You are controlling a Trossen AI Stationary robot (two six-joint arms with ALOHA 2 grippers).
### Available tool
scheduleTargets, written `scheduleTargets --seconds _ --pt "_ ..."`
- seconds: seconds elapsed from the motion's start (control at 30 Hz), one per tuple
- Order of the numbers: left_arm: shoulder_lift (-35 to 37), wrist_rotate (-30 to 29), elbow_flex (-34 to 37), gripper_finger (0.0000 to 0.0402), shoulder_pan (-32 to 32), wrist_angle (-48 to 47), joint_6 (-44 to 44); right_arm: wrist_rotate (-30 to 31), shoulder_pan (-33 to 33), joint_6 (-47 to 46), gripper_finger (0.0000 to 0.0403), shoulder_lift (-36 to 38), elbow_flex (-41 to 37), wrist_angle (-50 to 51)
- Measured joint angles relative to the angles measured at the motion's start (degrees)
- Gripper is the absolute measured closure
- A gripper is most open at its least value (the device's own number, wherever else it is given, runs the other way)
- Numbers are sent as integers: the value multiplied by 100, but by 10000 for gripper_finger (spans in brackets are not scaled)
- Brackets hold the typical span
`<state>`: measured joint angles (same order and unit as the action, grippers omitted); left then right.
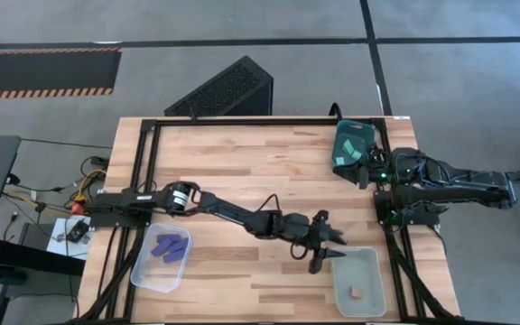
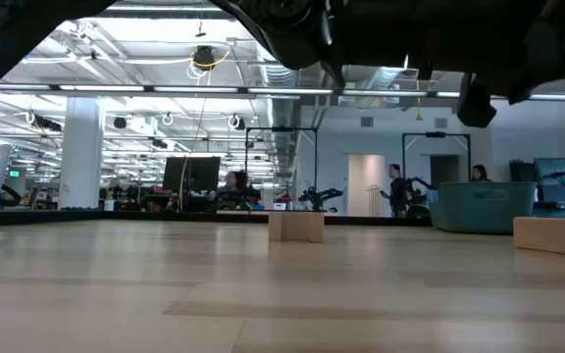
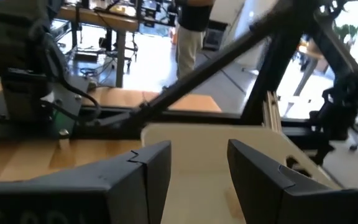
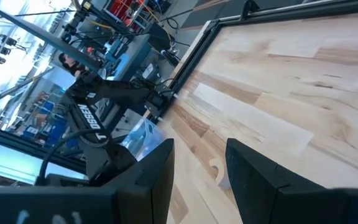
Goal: Sort & place blocks by color
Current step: Put the bottom brown block into the gray bin
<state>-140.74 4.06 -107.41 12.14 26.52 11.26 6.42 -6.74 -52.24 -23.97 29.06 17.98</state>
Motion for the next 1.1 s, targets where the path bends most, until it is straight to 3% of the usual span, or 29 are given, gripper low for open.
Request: scheduleTargets --seconds 0.2,0.33,0.6,0.87,0.97,1.1 --pt "140 492 -282 256 -204 -155 262 -11 0 -21 237 0 0 62" --pt "629 726 -306 256 -437 -1108 324 -17 0 -16 237 4 0 183" --pt "1536 245 -307 295 -840 -2972 -465 101 -3 23 237 -4 -2 409" --pt "1634 272 -298 329 -1011 -4542 -692 92 24 27 237 -2 -62 433" --pt "1699 315 -14 331 -989 -4706 -708 101 156 36 237 -7 -258 436" --pt "2261 246 922 331 -993 -4483 -362 118 406 -15 237 6 -546 364"
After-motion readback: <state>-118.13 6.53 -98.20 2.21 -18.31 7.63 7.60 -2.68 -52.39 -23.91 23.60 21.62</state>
